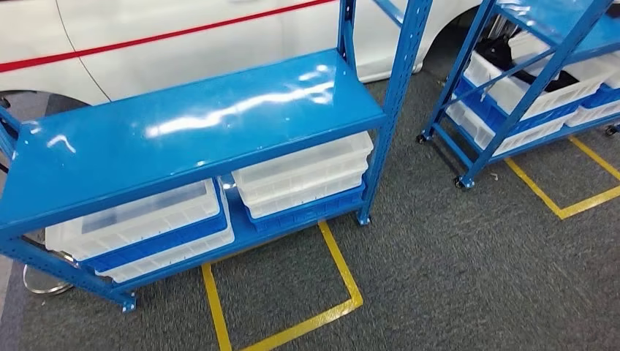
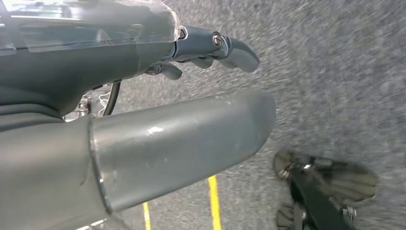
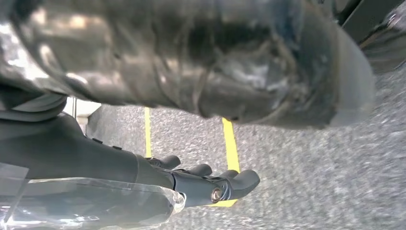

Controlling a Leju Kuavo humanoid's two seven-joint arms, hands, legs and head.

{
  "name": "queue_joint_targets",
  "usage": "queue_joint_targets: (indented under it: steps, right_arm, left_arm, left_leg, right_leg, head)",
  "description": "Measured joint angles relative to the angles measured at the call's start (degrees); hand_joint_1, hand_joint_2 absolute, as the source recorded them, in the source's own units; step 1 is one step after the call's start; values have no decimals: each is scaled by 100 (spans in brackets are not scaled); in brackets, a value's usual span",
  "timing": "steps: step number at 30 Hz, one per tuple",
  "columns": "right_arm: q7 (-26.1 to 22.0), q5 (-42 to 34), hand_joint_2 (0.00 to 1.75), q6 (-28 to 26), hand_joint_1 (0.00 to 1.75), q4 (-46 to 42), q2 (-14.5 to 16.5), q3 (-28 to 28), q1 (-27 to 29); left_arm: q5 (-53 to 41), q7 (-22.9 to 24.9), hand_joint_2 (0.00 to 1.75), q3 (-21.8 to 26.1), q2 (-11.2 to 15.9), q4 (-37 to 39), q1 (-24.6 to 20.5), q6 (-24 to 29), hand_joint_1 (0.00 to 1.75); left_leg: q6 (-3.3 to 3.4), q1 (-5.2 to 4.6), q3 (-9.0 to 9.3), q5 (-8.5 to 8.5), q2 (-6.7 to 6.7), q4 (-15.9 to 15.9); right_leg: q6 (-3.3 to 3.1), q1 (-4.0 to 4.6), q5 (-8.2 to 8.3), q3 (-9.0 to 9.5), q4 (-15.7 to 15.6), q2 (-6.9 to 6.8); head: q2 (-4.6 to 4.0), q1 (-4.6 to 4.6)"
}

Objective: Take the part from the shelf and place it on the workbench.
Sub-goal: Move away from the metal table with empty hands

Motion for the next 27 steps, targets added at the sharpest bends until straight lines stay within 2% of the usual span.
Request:
queue_joint_targets:
  steps: [1, 2, 3, 4, 6, 7, 8, 10, 11, 12, 13, 14, 15, 16, 17, 18, 19, 20, 21, 23, 24, 25, 27]
  right_arm:
    - [-1, 0, 0, 1, 0, 0, 1, -2, 1]
    - [-1, 0, 0, 1, 0, 0, 1, -5, 1]
    - [-1, 0, 0, 2, 0, 0, 1, -8, 5]
    - [-1, 0, 0, 2, 0, 0, 1, -14, 12]
    - [-1, 2, 0, 13, 0, 3, 0, -22, 49]
    - [-2, 5, 0, 25, 0, 8, 1, -26, 65]
    - [-5, 15, 0, 40, 0, 13, 0, -27, 71]
    - [-10, 46, 0, 83, 0, 16, 0, -28, 29]
    - [-12, 67, 0, 104, 0, 14, 1, -27, -7]
    - [-11, 87, 0, 124, 0, 11, 2, -27, -38]
    - [-11, 105, 0, 136, 0, 11, 2, -26, -55]
    - [-12, 121, 0, 142, 0, 9, 2, -25, -69]
    - [-12, 132, 0, 146, 0, 9, 2, -23, -71]
    - [-12, 137, 0, 150, 0, 10, 2, -22, -72]
    - [-11, 142, 0, 154, 0, 9, 2, -22, -70]
    - [-8, 144, 0, 157, 0, 10, 1, -22, -62]
    - [-5, 143, 0, 155, 0, 10, -1, -22, -44]
    - [-3, 132, 0, 139, 0, 10, -3, -23, -20]
    - [-3, 112, 0, 112, 0, 11, -5, -25, 9]
    - [-8, 63, 0, 47, 0, 12, -7, -32, 51]
    - [-11, 47, 0, 27, 0, 13, -7, -39, 46]
    - [-13, 39, 0, 16, 0, 12, -6, -46, 19]
    - [-14, 42, 0, 7, 0, 9, -4, -62, -61]
  left_arm:
    - [3, 0, 0, 1, 2, 0, 5, 0, 0]
    - [5, 0, 0, 1, 3, 0, 17, 0, 0]
    - [6, 1, 0, 2, 3, 0, 36, -1, 0]
    - [8, 1, 0, 3, 3, 0, 57, -2, 0]
    - [10, 3, 0, 5, 3, 0, 102, -8, 0]
    - [13, 3, 0, 7, 4, 0, 118, -12, 0]
    - [14, 2, 0, 8, 5, 0, 133, -16, 0]
    - [16, 6, 0, 10, 10, -1, 131, -22, 0]
    - [17, 8, 0, 11, 14, -2, 114, -23, 0]
    - [17, 11, 0, 13, 18, -2, 93, -25, 0]
    - [16, 11, 0, 13, 20, -2, 74, -26, 0]
    - [15, 11, 0, 13, 20, -2, 57, -27, 0]
    - [14, 11, 0, 13, 19, -2, 51, -28, 0]
    - [13, 11, 0, 13, 19, -2, 46, -28, 0]
    - [13, 12, 0, 14, 19, -2, 46, -28, 0]
    - [11, 13, 0, 14, 18, -2, 51, -27, 0]
    - [10, 15, 0, 15, 16, -2, 53, -23, 0]
    - [9, 16, 0, 16, 13, -2, 57, -17, 0]
    - [9, 17, 0, 16, 9, -2, 69, -10, 0]
    - [11, 17, 0, 19, 4, -2, 89, 4, 0]
    - [13, 19, 0, 20, 3, -2, 96, 12, 0]
    - [11, 21, 0, 21, 3, -2, 91, 19, 0]
    - [-14, 31, 0, 22, 6, -2, 62, 33, 0]
  left_leg:
    - [-12, 0, -299, -66, 2, 386]
    - [-18, 0, -574, -60, 3, 673]
    - [-12, 0, -780, 85, 3, 764]
    - [5, 0, -887, 365, 4, 625]
    - [81, -12, -859, 1082, 11, -77]
    - [123, -35, -800, 1298, 18, -332]
    - [171, -71, -722, 1350, 31, -502]
    - [265, -146, -542, 1102, 35, -597]
    - [313, -150, -417, 969, 16, -690]
    - [347, -138, -293, 870, -11, -767]
    - [379, -115, -161, 809, -42, -840]
    - [402, -90, -17, 749, -77, -919]
    - [418, -77, 121, 682, -106, -979]
    - [431, -66, 261, 609, -147, -1021]
    - [426, -54, 403, 531, -200, -1049]
    - [412, -40, 546, 447, -263, -1066]
    - [389, -24, 687, 356, -326, -1074]
    - [363, -6, 817, 259, -377, -1077]
    - [335, 7, 931, 154, -413, -1075]
    - [292, 13, 1111, -39, -447, -1030]
    - [263, 2, 1168, -126, -462, -1007]
    - [226, -12, 1234, -205, -465, -991]
    - [147, -29, 1287, -246, -450, -903]
  right_leg:
    - [-7, 3, -57, 93, -33, -5]
    - [-7, 5, -120, 190, -67, -2]
    - [-3, 7, -196, 317, -109, 4]
    - [3, 10, -281, 465, -160, 12]
    - [27, 18, -459, 802, -297, 19]
    - [48, 27, -531, 926, -360, 15]
    - [86, 29, -596, 1032, -426, 18]
    - [183, 19, -634, 1200, -485, 11]
    - [232, 9, -562, 1197, -349, 10]
    - [263, -1, -405, 1075, -31, 7]
    - [284, -6, -232, 813, 430, 12]
    - [301, -11, -138, 473, 931, 21]
    - [315, -17, -181, 130, 1333, 28]
    - [334, -20, -386, -176, 1574, 30]
    - [358, -25, -681, -431, 1667, 31]
    - [384, -32, -967, -634, 1639, 31]
    - [410, -40, -1143, -798, 1521, 32]
    - [426, -48, -1111, -932, 1325, 34]
    - [428, -55, -784, -1044, 1058, 39]
    - [406, -64, 183, -1223, 556, 47]
    - [381, -60, 547, -1260, 438, 48]
    - [347, -50, 729, -1263, 412, 51]
    - [242, -41, 808, -1192, 463, 52]
  head:
    - [0, 0]
    - [0, -1]
    - [0, -1]
    - [0, 0]
    - [0, 3]
    - [0, 4]
    - [0, 5]
    - [0, 3]
    - [1, 0]
    - [1, 2]
    - [1, 5]
    - [2, 8]
    - [1, 11]
    - [0, 11]
    - [0, 10]
    - [0, 10]
    - [0, 9]
    - [0, 10]
    - [0, 12]
    - [0, 13]
    - [0, 11]
    - [0, 9]
    - [0, 9]
